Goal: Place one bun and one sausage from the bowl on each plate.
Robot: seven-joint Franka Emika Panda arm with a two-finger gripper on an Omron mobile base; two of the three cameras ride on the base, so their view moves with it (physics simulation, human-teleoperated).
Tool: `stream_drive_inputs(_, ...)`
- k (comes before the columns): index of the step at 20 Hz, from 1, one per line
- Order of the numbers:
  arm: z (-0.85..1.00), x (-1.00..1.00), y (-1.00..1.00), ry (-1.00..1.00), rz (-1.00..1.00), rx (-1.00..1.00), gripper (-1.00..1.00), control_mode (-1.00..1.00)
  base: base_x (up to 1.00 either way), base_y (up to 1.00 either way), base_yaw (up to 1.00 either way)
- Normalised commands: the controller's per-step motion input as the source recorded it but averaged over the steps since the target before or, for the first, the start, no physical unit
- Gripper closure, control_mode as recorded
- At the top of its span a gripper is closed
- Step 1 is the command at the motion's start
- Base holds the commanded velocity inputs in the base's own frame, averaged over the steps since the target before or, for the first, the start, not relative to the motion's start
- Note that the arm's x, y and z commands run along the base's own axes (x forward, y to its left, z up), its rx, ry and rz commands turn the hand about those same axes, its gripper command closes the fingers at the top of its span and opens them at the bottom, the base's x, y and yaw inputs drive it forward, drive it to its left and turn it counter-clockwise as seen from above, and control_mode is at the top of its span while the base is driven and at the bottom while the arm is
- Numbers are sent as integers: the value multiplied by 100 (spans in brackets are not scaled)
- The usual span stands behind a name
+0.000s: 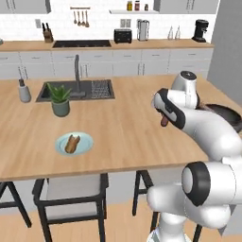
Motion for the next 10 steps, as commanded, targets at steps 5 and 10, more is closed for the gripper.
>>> stream_drive_inputs(5, 0, 0, 0, 0, 0, 0, 100, 100, -32, 100, 0)
stream_drive_inputs(10, 0, 0, 0, 0, 0, 0, 100, 100, -36, 100, 0)
